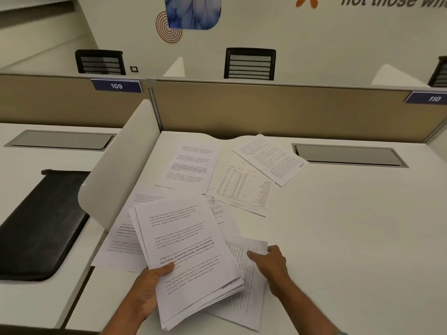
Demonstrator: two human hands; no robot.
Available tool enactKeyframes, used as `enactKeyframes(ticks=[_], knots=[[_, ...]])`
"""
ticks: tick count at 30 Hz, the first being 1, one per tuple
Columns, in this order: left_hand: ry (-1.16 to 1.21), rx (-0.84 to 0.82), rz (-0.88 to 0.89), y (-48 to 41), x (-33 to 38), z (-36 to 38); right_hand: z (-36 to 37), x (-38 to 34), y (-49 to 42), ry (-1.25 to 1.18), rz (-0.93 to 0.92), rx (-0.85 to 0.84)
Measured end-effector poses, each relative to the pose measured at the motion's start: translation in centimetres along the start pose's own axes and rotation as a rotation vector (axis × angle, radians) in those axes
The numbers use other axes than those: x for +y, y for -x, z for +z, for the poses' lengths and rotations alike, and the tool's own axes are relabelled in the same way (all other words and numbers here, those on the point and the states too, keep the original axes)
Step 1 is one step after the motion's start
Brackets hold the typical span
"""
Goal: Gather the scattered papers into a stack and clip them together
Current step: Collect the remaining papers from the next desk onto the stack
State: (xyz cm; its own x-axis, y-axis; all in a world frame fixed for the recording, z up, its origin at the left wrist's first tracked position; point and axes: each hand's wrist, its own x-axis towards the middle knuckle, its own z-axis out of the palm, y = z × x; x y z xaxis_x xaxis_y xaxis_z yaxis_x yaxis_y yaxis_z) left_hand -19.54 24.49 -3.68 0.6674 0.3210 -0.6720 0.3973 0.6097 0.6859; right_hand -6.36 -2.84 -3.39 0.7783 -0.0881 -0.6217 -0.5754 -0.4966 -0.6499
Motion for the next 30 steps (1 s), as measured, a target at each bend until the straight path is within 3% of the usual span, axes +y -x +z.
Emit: enactKeyframes(ticks=[16,30], knots=[[-0.004,0.014,-0.031,-1.6,-1.0,-0.7,-0.1,-0.5,1.6,-0.395,0.138,-0.11],[0.089,0.012,-0.01,-1.4,-0.6,-0.7,-0.9,3.4,4.2,-0.359,0.244,-0.366]])
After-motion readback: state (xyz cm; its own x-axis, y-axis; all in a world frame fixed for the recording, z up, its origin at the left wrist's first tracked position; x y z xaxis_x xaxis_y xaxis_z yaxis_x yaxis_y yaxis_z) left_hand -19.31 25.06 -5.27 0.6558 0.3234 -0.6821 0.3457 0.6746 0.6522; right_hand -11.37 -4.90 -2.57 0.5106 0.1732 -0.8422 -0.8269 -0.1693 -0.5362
